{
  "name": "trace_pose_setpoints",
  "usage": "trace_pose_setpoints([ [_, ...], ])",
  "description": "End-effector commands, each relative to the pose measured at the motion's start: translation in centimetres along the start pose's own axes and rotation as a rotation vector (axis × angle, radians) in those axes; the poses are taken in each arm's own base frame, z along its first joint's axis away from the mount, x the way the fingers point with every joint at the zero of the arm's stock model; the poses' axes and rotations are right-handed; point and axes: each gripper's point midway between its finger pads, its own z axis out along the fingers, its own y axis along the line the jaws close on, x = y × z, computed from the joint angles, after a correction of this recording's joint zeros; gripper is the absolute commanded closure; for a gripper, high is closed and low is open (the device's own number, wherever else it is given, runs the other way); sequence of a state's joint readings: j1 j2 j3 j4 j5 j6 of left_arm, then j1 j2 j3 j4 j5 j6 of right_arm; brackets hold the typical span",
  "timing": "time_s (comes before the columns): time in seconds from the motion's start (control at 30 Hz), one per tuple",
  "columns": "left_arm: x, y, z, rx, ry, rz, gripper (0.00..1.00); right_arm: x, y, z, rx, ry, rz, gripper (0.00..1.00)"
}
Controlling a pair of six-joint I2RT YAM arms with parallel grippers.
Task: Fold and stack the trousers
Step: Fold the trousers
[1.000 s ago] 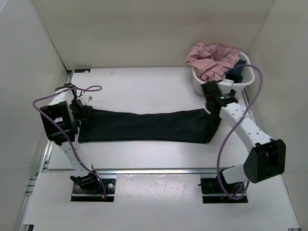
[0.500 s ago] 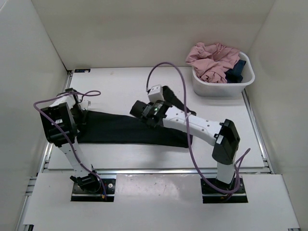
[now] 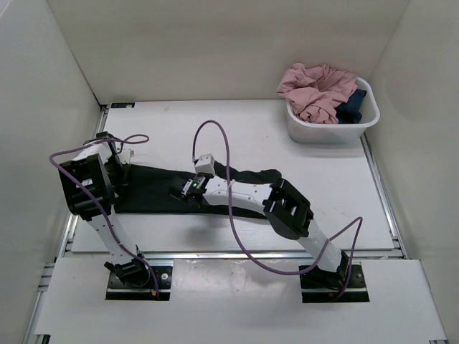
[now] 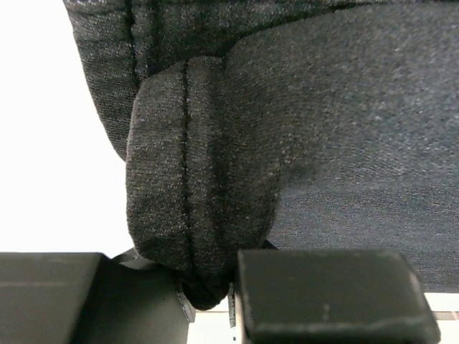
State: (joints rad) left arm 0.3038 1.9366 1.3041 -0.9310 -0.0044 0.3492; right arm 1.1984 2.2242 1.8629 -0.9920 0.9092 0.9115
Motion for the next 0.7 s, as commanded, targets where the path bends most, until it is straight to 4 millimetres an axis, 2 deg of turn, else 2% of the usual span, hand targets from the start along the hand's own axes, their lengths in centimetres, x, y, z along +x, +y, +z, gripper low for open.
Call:
trace_pose_setpoints([
  [0.0,-2.0,-0.3,-1.5,0.009,-0.111,-0.007,0.71,-1.1,3.0,-1.5,-0.087,-0.026,0.133,1.0],
  [0.07,-2.4,-0.2,-2.0,0.003,-0.128,-0.006,0.71,-1.6,4.7,-2.4,-0.144,-0.065,0.1,0.93],
  [0.17,-2.3,-0.4,-2.0,0.016,-0.123,-0.006,0.7,-1.3,6.5,-3.8,-0.228,-0.073,-0.002,0.71],
  [0.2,-2.3,-0.4,-2.0,0.017,-0.123,-0.006,0.68,-1.5,6.9,-3.9,-0.248,-0.079,-0.019,0.36],
  [0.23,-2.3,-0.4,-2.0,0.017,-0.123,-0.006,0.66,-1.8,7.3,-5.1,-0.278,-0.089,-0.044,0.23],
  [0.27,-2.4,-0.4,-2.3,0.013,-0.133,-0.006,0.66,-2.3,7.7,-6.2,-0.31,-0.108,-0.078,0.17],
  [0.3,-2.0,-0.5,-2.1,0.016,-0.123,-0.006,0.65,-3.1,8.1,-8.1,-0.373,-0.126,-0.08,0.1],
  [0.37,-2.1,-0.5,-2.5,0.012,-0.136,-0.006,0.62,-4.2,7.6,-10.3,-0.414,-0.171,-0.113,0.09],
  [0.4,-2.3,-0.2,-3.2,-0.006,-0.154,-0.006,0.57,-5.8,7.0,-13.1,-0.47,-0.218,-0.082,0.09],
  [0.43,-2.3,-0.2,-3.5,-0.009,-0.163,-0.006,0.57,-6.5,6.4,-14.5,-0.496,-0.241,-0.068,0.09],
  [0.47,-2.3,0.0,-3.5,-0.018,-0.16,0.003,0.55,-6.1,5.4,-14.3,-0.487,-0.245,-0.068,0.09],
  [0.5,-2.7,0.3,-4.7,-0.041,-0.192,0.002,0.55,-7.8,3.8,-16.3,-0.532,-0.282,0.005,0.09],
  [0.57,-3.0,0.7,-5.6,-0.059,-0.211,0.012,0.49,-7.9,1.5,-16.0,-0.509,-0.287,0.106,0.16],
  [0.6,-3.6,0.9,-6.8,-0.073,-0.248,0.012,0.49,-7.0,-1.0,-14.8,-0.448,-0.277,0.124,0.23],
  [0.63,-3.9,1.2,-7.5,-0.091,-0.263,0.011,0.49,-6.4,-2.3,-13.5,-0.407,-0.252,0.149,0.42],
  [0.67,-3.9,1.3,-8.1,-0.096,-0.272,0.02,0.49,-6.4,-4.1,-11.3,-0.346,-0.203,0.246,0.55],
])
